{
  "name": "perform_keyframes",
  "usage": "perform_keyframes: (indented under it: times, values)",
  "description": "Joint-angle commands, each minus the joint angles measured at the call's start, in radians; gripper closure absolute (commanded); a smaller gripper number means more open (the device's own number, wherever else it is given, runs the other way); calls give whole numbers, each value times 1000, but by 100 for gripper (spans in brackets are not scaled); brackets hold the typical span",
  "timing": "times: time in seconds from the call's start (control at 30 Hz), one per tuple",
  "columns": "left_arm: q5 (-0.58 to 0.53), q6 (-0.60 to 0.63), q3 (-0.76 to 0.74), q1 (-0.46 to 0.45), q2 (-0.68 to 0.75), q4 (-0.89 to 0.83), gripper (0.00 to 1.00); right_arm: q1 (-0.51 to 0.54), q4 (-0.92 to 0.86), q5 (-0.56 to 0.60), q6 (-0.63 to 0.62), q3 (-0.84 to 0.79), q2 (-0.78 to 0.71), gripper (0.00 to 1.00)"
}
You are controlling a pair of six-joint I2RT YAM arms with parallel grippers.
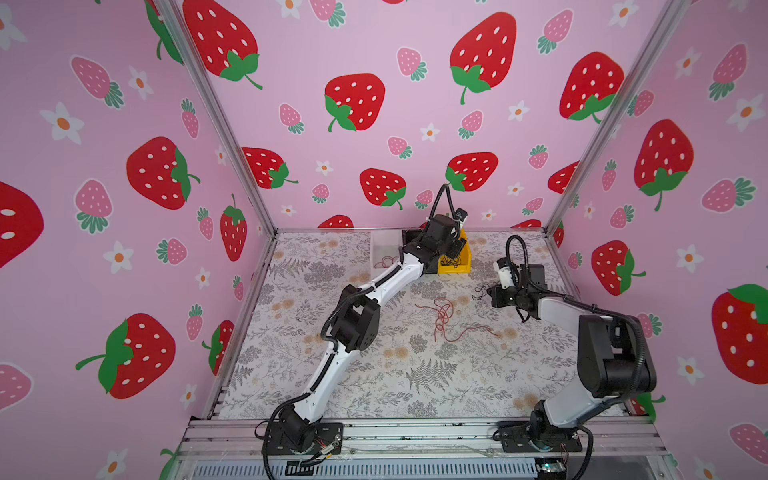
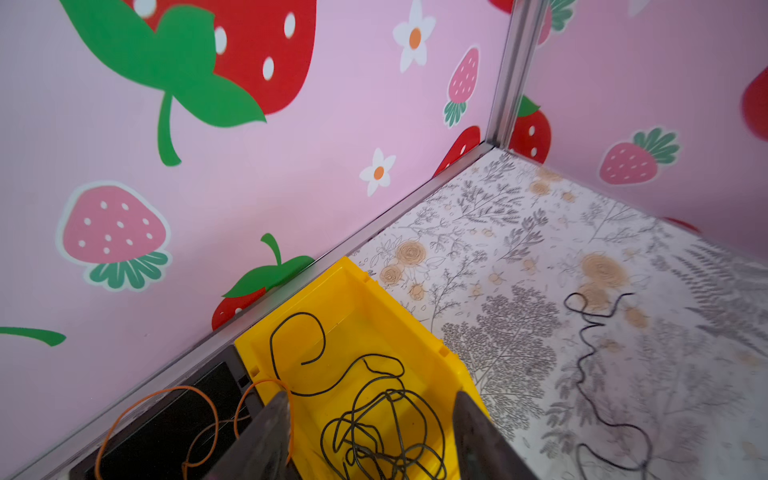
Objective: Untangle the cables
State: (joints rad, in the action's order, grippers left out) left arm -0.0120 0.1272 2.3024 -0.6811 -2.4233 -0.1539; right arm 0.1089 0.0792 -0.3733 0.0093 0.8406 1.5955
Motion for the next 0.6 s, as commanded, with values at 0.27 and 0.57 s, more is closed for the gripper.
perform_keyframes:
  times: [0.27, 0.57]
  values:
    - [423, 6, -516, 20, 495, 158, 42, 4, -95, -200, 1, 127, -190, 100]
    - [466, 84, -811, -7, 654, 160, 46, 27, -95, -299, 49, 185, -253, 100]
